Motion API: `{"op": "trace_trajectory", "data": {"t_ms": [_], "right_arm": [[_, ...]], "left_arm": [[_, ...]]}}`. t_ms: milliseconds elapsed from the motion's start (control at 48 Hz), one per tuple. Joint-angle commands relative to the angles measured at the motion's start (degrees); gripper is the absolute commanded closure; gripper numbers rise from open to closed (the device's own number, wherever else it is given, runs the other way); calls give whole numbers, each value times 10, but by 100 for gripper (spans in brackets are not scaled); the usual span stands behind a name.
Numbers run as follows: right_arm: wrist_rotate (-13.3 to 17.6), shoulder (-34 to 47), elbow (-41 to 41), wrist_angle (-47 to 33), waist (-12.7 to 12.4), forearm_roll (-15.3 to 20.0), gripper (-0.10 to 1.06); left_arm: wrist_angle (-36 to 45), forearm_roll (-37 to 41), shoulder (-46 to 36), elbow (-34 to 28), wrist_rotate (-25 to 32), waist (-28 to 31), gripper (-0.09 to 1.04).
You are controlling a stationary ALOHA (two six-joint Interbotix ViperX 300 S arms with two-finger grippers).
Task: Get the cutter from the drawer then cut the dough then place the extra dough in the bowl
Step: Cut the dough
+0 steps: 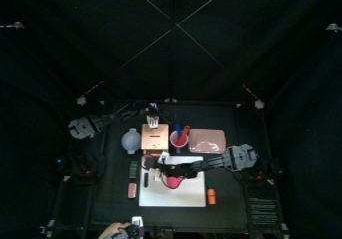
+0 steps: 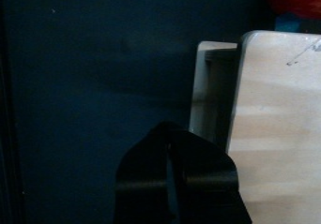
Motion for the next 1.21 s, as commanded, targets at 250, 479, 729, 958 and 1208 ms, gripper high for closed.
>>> {"op": "trace_trajectory", "data": {"t_ms": [250,479,729,958,1208], "right_arm": [[-1,-29,-6,-4,-39,-27,83],[0,-26,-8,-16,-51,-39,83],[1,-40,-18,-13,-26,-24,83],[1,-72,-19,8,34,-15,83],[9,-149,21,76,86,-42,80]], "left_arm": [[-4,0,-7,-6,0,-1,65],[-10,1,-7,-4,-4,-1,65],[-46,0,-11,0,-18,4,65],[-101,0,-30,2,-53,4,65],[-209,-15,-72,30,-98,9,65]]}}
